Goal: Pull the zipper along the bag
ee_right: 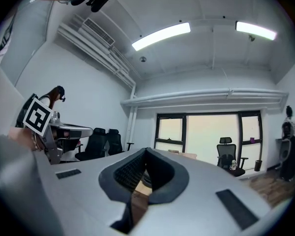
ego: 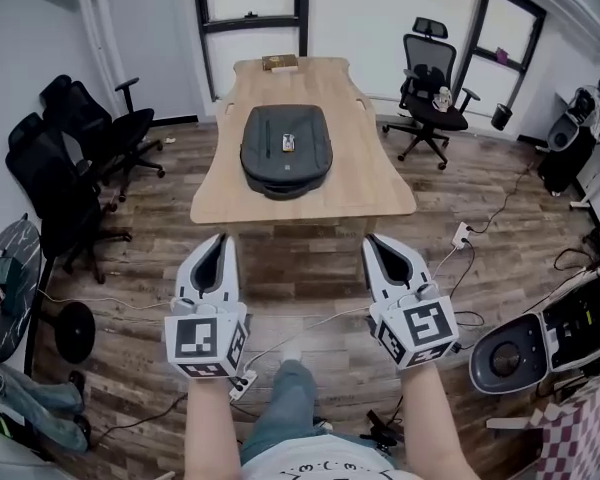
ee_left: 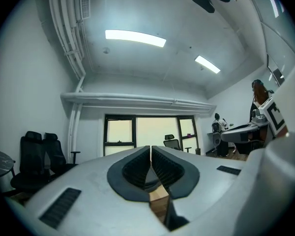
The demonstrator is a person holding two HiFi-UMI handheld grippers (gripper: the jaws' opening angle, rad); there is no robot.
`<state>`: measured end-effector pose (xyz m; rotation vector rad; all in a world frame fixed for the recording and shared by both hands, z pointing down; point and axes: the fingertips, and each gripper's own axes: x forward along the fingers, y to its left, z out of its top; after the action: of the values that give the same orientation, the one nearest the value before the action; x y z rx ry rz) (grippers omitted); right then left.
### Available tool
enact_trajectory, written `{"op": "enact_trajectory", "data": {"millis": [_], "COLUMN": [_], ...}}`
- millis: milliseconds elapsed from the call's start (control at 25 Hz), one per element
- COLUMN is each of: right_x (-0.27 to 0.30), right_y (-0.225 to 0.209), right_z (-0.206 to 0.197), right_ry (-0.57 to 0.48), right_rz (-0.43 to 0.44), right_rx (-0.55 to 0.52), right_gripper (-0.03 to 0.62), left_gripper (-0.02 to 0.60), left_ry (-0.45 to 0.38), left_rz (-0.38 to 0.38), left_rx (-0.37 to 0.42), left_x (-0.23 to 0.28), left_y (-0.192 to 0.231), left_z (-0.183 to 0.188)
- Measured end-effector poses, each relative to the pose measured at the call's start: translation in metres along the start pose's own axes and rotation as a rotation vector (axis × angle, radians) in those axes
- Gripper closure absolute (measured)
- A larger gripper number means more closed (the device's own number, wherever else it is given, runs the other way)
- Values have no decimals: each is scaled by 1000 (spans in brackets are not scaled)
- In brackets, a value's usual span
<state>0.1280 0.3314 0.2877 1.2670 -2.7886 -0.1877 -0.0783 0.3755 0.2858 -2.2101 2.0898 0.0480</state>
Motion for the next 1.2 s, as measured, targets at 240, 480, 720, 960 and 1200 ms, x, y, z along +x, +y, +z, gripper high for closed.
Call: {"op": "enact_trajectory", "data": {"millis": [240, 480, 720, 960, 1200], "right_x": [89, 178, 232, 254, 278], "right_y": [-37, -74, -89, -102, -128], "right_z": [-20, -11, -25, -51, -76], "right_ry": [41, 36, 69, 119, 158], "right_rz": [0, -20, -42, -55, -43], "right_rx": [19, 16, 2, 22, 36], "right_gripper": [542, 542, 542, 542, 542], "left_gripper": [560, 560, 560, 558, 558], "left_ry": [31, 32, 38, 134, 210], "left_rz": [4, -13, -32, -18, 2], "left_rx": [-56, -64, -60, -114, -148], "left_x": [92, 179, 229, 250, 280], "left_y": [39, 76, 100, 110, 109], "left_z": [-33, -40, -47, -86, -119]}}
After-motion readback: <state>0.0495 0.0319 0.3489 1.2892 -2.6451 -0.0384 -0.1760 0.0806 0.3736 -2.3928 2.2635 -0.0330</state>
